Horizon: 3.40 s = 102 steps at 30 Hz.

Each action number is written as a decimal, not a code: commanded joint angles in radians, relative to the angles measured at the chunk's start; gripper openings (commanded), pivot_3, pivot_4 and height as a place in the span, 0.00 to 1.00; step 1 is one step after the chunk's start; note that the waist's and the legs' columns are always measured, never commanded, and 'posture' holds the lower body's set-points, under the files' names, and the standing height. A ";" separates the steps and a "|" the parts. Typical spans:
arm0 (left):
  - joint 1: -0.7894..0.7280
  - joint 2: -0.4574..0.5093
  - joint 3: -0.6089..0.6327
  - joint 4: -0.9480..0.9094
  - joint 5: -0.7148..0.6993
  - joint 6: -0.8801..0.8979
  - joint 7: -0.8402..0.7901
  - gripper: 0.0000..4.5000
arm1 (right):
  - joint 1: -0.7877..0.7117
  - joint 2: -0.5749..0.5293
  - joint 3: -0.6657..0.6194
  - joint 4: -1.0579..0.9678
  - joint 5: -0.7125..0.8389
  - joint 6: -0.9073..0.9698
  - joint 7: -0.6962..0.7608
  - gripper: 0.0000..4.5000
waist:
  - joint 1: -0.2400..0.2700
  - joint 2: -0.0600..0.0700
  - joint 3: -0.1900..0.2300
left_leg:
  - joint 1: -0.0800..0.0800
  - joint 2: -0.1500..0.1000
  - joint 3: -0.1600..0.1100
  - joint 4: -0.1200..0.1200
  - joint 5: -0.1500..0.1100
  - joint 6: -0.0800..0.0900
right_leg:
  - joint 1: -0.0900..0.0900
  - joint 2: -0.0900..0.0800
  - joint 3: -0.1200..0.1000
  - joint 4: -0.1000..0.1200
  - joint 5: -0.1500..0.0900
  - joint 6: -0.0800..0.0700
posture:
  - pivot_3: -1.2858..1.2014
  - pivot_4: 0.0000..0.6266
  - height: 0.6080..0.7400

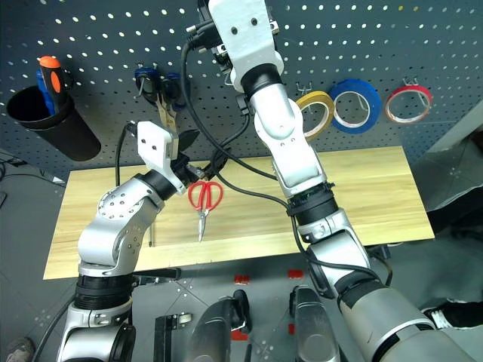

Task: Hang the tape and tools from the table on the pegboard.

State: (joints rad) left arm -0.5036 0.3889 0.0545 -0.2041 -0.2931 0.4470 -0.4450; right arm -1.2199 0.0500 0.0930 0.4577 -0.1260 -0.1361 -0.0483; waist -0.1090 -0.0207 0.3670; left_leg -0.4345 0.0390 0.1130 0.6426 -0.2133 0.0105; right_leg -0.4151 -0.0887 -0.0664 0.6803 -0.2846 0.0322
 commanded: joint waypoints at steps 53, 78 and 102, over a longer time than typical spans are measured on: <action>-0.006 -0.101 -0.027 0.131 0.071 0.025 0.089 1.00 | 0.351 -0.115 -0.044 -0.218 0.119 0.304 0.159 1.00 | 0.058 -0.008 0.016 | 0.000 0.002 -0.001 0.001 0.000 -0.001 | 0.002 0.000 0.000 0.000 0.001 -0.002 | 0.46 0.60 1.00; 0.080 -0.131 -0.079 0.229 0.148 0.558 0.303 1.00 | 0.764 -0.449 0.156 -1.048 0.654 1.124 0.647 1.00 | 0.052 -0.010 0.017 | -0.002 0.003 -0.002 0.000 -0.001 -0.001 | 0.000 0.001 -0.001 -0.002 0.001 -0.001 | 0.45 0.64 1.00; 0.053 -0.156 -0.041 0.404 0.166 0.600 0.273 0.09 | 0.729 -0.504 0.038 -1.003 0.769 1.221 0.659 1.00 | 0.050 -0.008 0.016 | 0.002 0.003 -0.002 0.000 -0.001 -0.001 | 0.004 0.000 -0.001 -0.002 0.001 -0.001 | 0.43 0.63 1.00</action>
State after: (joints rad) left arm -0.5079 0.2477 0.0440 0.1349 -0.1200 1.0192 -0.1480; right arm -0.4906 -0.4496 0.1408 -0.5144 0.6169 1.0838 0.6084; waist -0.0588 -0.0291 0.3831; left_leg -0.4328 0.0419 0.1107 0.6425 -0.2141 0.0093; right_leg -0.4114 -0.0883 -0.0673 0.6782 -0.2837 0.0310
